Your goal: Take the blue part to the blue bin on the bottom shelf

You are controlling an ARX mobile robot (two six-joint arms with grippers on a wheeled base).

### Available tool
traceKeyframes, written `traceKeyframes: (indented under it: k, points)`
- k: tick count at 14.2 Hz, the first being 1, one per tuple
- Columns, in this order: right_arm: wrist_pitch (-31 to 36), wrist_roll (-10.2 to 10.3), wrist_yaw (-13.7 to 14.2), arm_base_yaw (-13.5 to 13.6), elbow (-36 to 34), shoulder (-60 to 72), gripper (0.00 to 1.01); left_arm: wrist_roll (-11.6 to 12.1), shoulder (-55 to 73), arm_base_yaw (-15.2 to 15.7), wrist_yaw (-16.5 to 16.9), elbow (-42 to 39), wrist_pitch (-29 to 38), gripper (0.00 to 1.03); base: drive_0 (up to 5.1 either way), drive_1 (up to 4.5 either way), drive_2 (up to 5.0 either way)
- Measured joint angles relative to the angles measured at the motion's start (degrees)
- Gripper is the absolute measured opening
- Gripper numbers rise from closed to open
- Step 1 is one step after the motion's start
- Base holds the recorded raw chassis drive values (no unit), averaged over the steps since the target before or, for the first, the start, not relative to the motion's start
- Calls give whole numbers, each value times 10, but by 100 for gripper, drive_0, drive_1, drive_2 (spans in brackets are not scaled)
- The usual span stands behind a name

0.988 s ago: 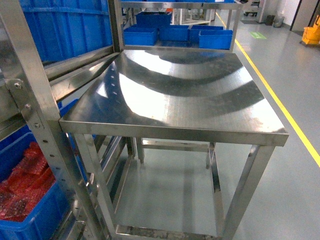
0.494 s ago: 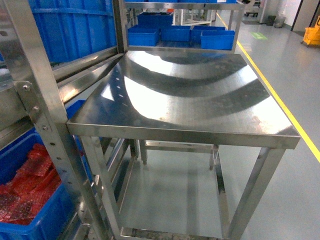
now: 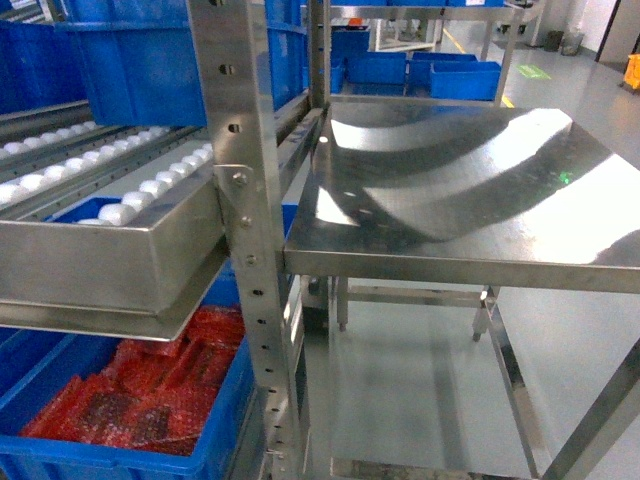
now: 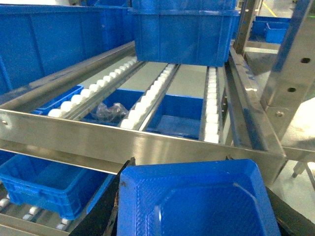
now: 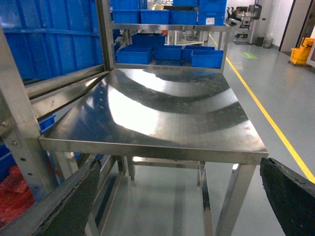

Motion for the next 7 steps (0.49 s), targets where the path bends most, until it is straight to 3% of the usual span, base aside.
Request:
traceKeyframes:
  k: [7]
  points:
    - [0, 0, 0, 0, 0, 0, 98, 0, 0, 0, 0, 0, -1, 43, -502, 244, 244]
